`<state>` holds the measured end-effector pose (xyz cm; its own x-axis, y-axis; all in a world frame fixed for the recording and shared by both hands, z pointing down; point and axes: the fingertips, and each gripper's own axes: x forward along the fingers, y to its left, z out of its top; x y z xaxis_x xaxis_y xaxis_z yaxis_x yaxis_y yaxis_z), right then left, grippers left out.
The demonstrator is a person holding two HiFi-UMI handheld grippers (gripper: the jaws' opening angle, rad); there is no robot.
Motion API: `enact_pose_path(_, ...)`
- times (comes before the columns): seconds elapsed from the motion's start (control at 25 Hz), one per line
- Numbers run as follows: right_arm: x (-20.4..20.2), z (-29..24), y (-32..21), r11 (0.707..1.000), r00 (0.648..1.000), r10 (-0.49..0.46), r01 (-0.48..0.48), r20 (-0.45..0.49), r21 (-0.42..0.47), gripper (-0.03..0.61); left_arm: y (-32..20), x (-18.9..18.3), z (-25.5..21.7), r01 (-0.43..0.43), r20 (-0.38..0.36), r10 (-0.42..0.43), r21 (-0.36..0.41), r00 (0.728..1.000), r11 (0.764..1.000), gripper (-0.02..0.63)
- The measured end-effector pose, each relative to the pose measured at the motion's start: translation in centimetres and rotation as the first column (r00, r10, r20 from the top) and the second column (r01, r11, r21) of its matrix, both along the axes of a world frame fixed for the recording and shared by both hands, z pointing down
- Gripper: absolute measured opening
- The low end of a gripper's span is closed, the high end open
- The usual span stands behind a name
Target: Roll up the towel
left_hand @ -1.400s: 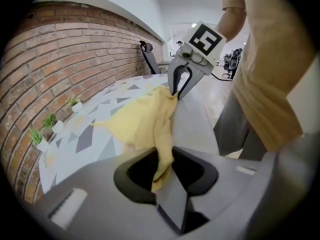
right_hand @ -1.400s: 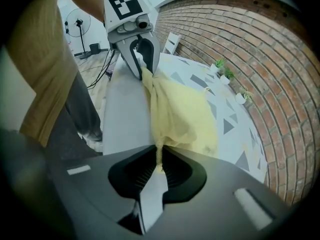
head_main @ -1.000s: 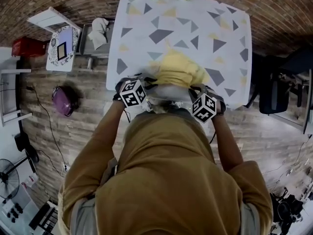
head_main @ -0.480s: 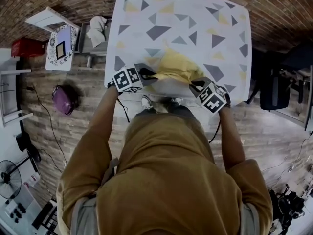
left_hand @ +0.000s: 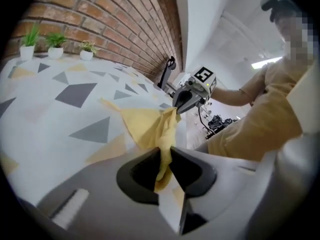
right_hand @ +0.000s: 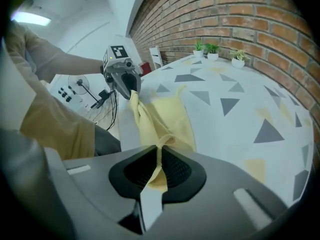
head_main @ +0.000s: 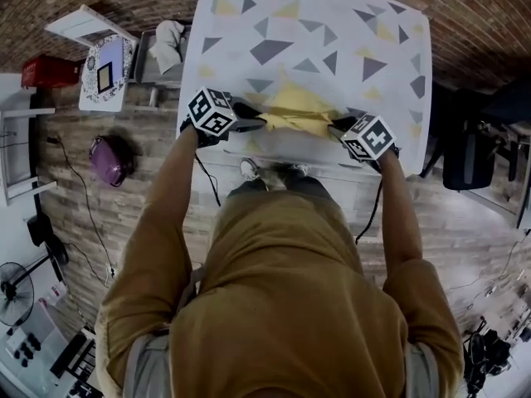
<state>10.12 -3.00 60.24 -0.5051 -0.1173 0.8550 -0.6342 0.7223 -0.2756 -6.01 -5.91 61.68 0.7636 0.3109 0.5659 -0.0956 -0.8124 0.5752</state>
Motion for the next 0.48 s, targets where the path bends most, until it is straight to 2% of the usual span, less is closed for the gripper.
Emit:
enact_pose_path(0.12, 0.4, 0.9, -1.0, 1.000, 0.999, 0.030, -0.030, -0.023, -0.009, 0.034, -1.0, -0.1, 1.0, 0.062, 0.023, -0.062, 0.003, 0.998, 0.998, 0.123)
enact_pose_path(0.24, 1.1, 1.9, -1.5, 0.997, 0.995, 0.078, -0.079, -0.059, -0.005, 0.035, -1.5, -0.2, 1.5, 0.103, 0.043, -0.105, 0.056, 0.994, 0.993, 0.124)
enact_pose_path(0.36, 1.7, 2.6, -1.5, 0.993, 0.989, 0.118, -0.118, -0.090, 0.003, 0.038, -2.1, -0.7, 1.8, 0.118, 0.086, -0.136, 0.187, 0.987, 0.975, 0.138)
enact_pose_path(0.48, 2.2, 2.5, -1.5, 0.992, 0.983, 0.120, -0.114, -0.136, 0.052, 0.068, -2.5, -1.7, 2.1, 0.057, 0.167, -0.128, 0.375, 0.978, 0.925, 0.163)
